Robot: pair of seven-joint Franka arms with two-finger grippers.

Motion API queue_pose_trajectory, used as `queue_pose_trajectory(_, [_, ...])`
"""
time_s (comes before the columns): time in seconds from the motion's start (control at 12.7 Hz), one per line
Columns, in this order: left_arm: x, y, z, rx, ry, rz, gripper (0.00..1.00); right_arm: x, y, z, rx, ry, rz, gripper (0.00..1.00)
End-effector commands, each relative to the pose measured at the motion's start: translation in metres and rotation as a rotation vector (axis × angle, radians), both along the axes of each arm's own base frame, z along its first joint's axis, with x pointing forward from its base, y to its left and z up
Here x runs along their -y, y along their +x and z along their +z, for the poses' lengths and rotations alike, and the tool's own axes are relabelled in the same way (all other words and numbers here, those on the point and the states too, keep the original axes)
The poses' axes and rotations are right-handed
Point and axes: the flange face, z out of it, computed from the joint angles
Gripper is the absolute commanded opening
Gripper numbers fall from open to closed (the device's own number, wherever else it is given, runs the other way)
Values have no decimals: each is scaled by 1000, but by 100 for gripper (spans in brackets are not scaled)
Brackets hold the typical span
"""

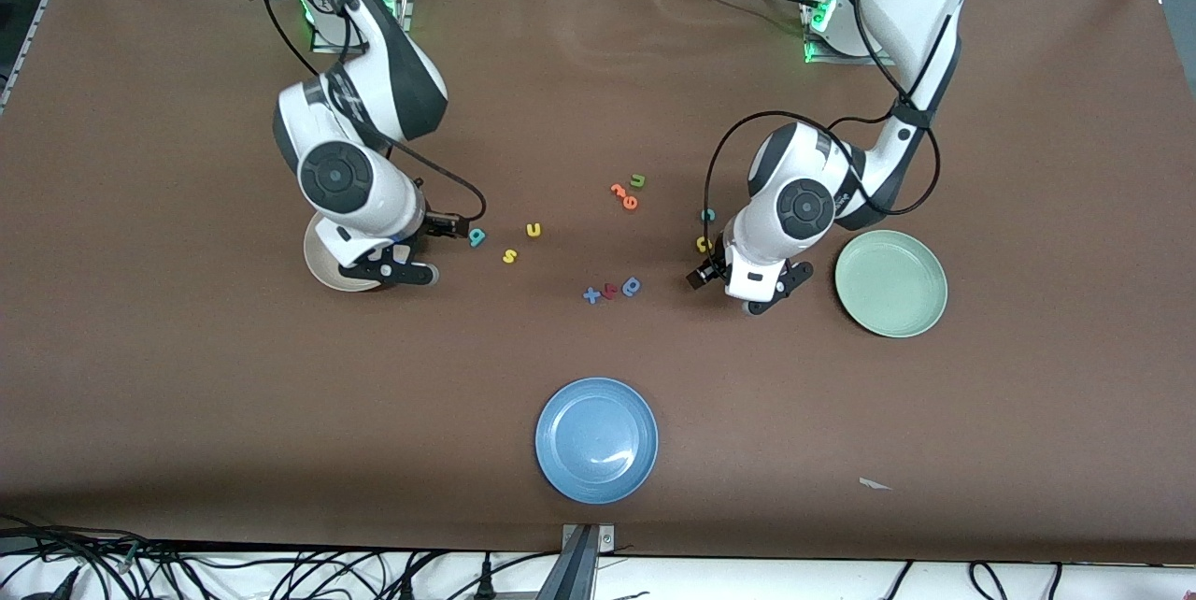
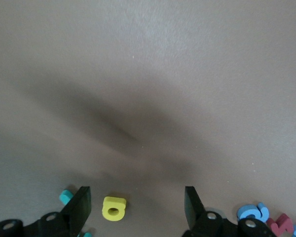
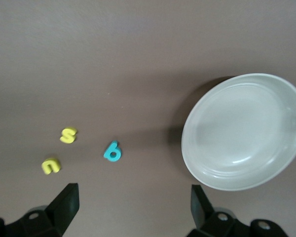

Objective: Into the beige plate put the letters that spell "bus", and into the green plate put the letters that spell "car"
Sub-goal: 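Move the right gripper toward the teal b while the left gripper reaches letters, then grasp the teal b with the right gripper while the left gripper grasps yellow letter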

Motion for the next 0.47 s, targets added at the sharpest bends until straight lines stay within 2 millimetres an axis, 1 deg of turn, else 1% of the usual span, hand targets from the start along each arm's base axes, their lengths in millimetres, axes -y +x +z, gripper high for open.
queue_pose_trajectory(0.0, [11,-18,-8,-7,15,45,76,-4,-22,-42,26,-6,9,100])
queue_pose_trajectory(0.08, [14,-25,-13,-18,22,42,72,0,-35,-63,52,8,10,100])
queue_pose_trajectory(0.16, [17,-34,-18,-32,31,35,71,0,-50,-74,83,28,11,99])
queue_pose_trajectory(0.24, [18,-36,-21,-36,33,31,70,0,-62,-85,94,28,-29,99])
queue_pose_trajectory(0.31, [18,-37,-22,-35,34,32,70,-5,-71,-92,92,23,-68,99])
queue_pose_trajectory(0.39, [16,-40,-25,-35,35,33,69,-15,-78,-95,93,26,-89,97])
